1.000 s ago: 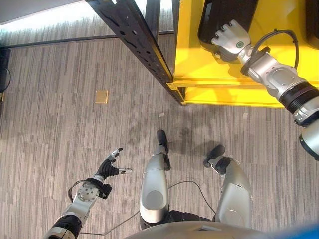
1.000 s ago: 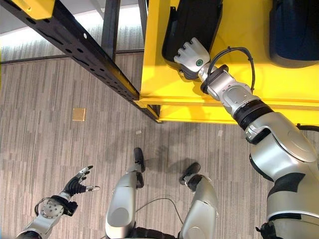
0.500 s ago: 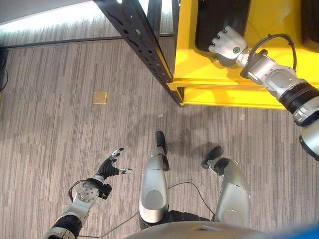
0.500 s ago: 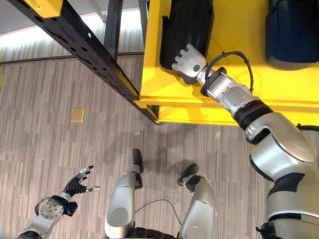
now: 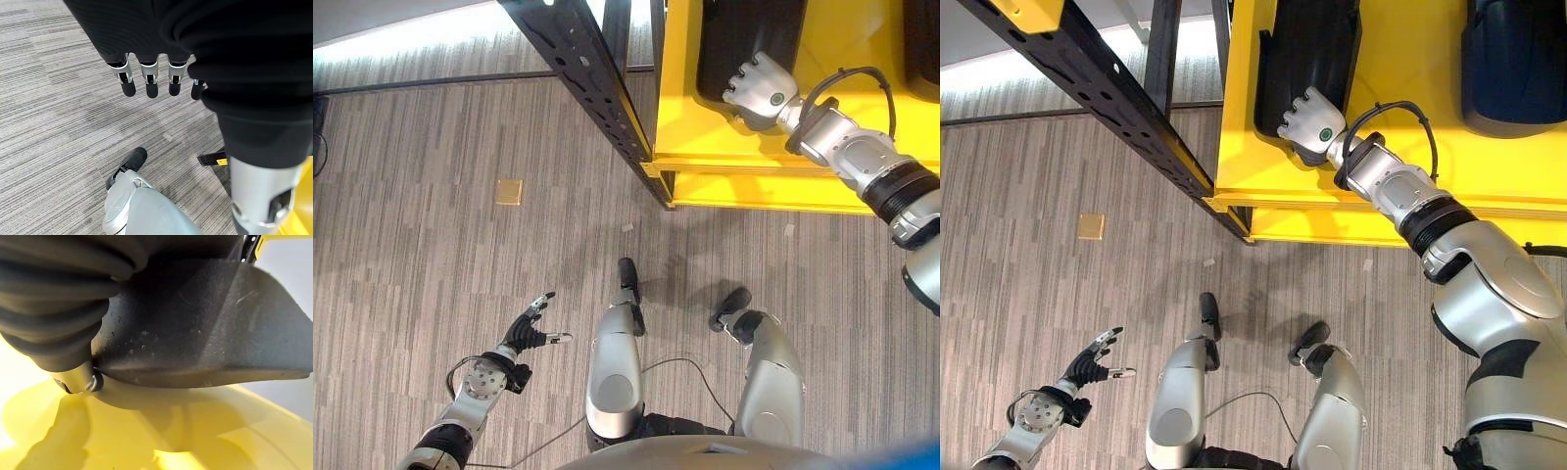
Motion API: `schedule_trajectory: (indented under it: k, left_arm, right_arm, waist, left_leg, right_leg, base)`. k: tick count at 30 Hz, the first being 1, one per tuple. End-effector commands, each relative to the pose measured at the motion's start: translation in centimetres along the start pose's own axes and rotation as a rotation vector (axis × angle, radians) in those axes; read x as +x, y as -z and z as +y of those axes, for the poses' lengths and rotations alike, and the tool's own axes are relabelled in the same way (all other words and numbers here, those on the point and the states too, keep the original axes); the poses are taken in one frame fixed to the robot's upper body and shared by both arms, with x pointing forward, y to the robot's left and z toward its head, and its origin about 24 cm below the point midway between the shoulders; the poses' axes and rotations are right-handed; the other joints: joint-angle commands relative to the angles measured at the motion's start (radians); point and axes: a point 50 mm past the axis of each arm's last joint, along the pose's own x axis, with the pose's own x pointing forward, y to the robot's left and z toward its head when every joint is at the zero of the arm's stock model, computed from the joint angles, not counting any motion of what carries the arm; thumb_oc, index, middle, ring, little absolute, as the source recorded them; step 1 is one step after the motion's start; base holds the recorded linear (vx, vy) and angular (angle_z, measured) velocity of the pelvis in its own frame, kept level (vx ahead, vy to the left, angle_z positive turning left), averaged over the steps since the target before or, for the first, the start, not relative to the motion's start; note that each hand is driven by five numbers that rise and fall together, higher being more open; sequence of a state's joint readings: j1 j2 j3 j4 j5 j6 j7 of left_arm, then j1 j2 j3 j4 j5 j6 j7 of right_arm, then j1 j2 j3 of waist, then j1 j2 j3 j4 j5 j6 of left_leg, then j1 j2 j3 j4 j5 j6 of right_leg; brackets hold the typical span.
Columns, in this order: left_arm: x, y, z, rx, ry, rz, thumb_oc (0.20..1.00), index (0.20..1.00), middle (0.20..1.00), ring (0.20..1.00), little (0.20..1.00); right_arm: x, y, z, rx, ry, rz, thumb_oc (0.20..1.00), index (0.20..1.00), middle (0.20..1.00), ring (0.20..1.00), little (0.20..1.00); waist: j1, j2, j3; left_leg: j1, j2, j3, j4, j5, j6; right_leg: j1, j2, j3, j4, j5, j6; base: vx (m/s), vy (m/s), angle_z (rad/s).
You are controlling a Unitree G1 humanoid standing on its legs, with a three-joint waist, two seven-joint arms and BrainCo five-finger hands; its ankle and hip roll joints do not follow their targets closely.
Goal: Move parts from the plastic box to the shelf.
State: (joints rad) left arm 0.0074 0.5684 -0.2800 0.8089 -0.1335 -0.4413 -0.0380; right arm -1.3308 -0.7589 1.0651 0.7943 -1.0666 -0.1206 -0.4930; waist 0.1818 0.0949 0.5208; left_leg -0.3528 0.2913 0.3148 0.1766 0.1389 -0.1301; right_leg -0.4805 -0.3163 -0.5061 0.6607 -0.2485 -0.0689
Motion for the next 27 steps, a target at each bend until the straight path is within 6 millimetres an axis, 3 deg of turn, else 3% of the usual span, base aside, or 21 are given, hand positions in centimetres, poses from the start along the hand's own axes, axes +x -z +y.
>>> schedule_trajectory:
  k: [1,8,14,15,16,27]
  left_arm:
    - [-0.6,0.6,0.3,0.041,0.022,0.012,1.0,1.0,1.0,1.0,1.0]
    - [-0.8,0.8,0.4,0.046,0.024,0.015,1.0,1.0,1.0,1.0,1.0]
    - [-0.8,0.8,0.4,0.049,0.026,0.016,1.0,1.0,1.0,1.0,1.0]
    - [-0.8,0.8,0.4,0.043,0.024,0.014,1.0,1.0,1.0,1.0,1.0]
    - [-0.7,0.7,0.4,0.042,0.026,0.013,1.0,1.0,1.0,1.0,1.0]
    - [-0.6,0.9,0.2,0.033,0.033,0.02,1.0,1.0,1.0,1.0,1.0]
  right_arm:
    - [0.0,1.8,-0.5,-0.133,0.003,-0.02,0.2,0.2,0.2,0.2,0.2]
    - [0.0,1.7,-0.7,-0.167,0.008,-0.05,0.2,0.2,0.2,0.2,0.2]
    - [-0.1,2.8,-0.6,-0.157,-0.017,0.06,0.2,0.2,0.2,0.2,0.2]
    - [-0.2,3.0,-0.5,-0.157,-0.017,0.081,0.523,0.523,0.523,0.523,0.523]
    - [-0.2,3.3,-0.5,-0.168,-0.014,0.101,1.0,1.0,1.0,1.0,1.0]
    - [-0.4,3.3,-0.7,-0.165,0.059,0.115,1.0,1.0,1.0,1.0,1.0]
  waist:
    - [0.029,-0.011,-0.003]
    - [0.034,-0.014,-0.007]
    - [0.033,-0.014,-0.007]
    - [0.033,-0.013,-0.006]
    - [0.031,-0.012,-0.004]
    - [0.026,-0.011,-0.006]
  left_leg:
    - [0.005,0.089,0.018,0.05,-0.061,-0.042]
    - [0.006,0.09,0.017,0.051,-0.059,-0.043]
    - [0.003,0.091,0.017,0.053,-0.058,-0.043]
    - [0.003,0.091,0.017,0.054,-0.059,-0.042]
    - [0.002,0.09,0.016,0.057,-0.061,-0.041]
    - [0.004,0.087,0.018,0.055,-0.065,-0.038]
  right_leg:
    - [-0.028,-0.049,0.087,0.034,0.005,0.17]
    - [-0.025,-0.049,0.081,0.039,0.002,0.168]
    - [-0.029,-0.049,0.082,0.042,0.002,0.167]
    - [-0.029,-0.049,0.083,0.045,0.001,0.167]
    - [-0.03,-0.049,0.085,0.045,0.002,0.168]
    - [-0.027,-0.044,0.086,0.037,0.001,0.167]
  base:
    - [0.0,0.0,0.0]
    - [0.0,0.0,0.0]
    - [0.0,0.0,0.0]
    - [0.0,0.0,0.0]
    - [0.0,0.0,0.0]
    - [0.0,0.0,0.0]
